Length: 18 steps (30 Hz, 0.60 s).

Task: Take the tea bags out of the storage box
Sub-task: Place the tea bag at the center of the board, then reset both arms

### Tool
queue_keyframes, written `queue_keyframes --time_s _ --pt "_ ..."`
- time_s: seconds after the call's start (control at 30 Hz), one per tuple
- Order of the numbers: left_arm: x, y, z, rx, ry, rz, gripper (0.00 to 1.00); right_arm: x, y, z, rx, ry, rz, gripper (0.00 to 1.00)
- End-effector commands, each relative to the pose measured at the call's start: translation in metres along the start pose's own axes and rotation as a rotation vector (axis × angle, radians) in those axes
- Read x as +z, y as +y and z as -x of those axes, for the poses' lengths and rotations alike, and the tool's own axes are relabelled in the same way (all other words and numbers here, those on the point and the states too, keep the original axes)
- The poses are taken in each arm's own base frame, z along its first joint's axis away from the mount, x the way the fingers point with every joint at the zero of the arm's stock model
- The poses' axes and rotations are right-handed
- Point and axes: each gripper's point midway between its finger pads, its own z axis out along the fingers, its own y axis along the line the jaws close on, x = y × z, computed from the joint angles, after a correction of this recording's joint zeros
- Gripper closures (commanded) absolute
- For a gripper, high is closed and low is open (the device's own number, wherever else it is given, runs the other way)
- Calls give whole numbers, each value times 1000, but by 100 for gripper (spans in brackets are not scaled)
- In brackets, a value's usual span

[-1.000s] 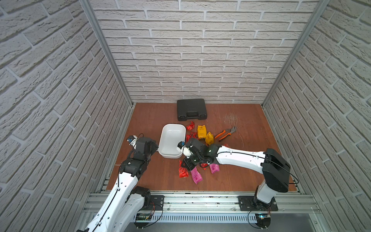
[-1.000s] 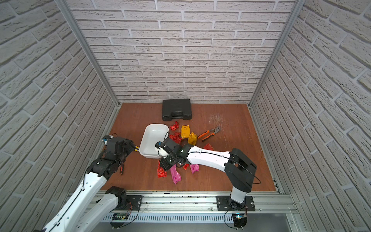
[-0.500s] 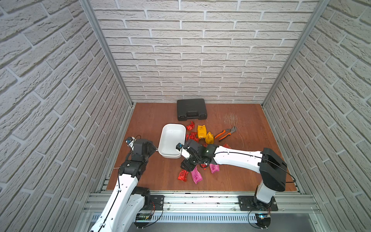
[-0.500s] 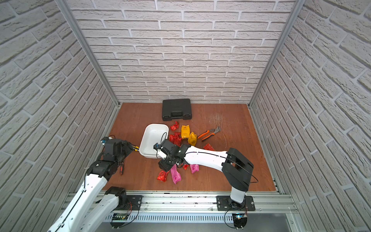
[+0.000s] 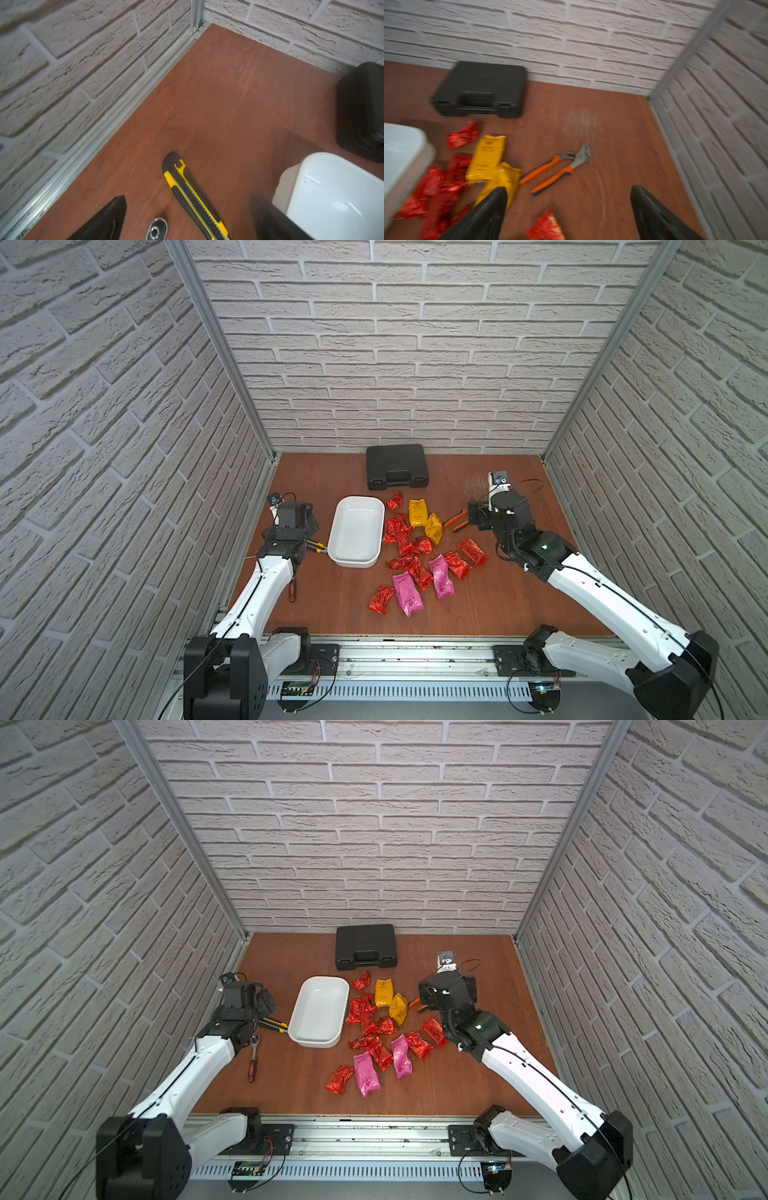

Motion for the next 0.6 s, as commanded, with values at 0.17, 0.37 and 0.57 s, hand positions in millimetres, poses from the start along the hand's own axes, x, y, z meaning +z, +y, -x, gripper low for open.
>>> queue_keyframes --time_s 0.17,0.37,0.57 --pt "24 -19 19 195 -211 -91 2 78 -60 -82 26 16 -175 2" --pt "40 -33 17 229 -250 -167 2 110 -49 -101 37 -38 -71 2" --pt "43 -41 25 258 -293 -226 2 126 -20 -101 -59 -89 79 0"
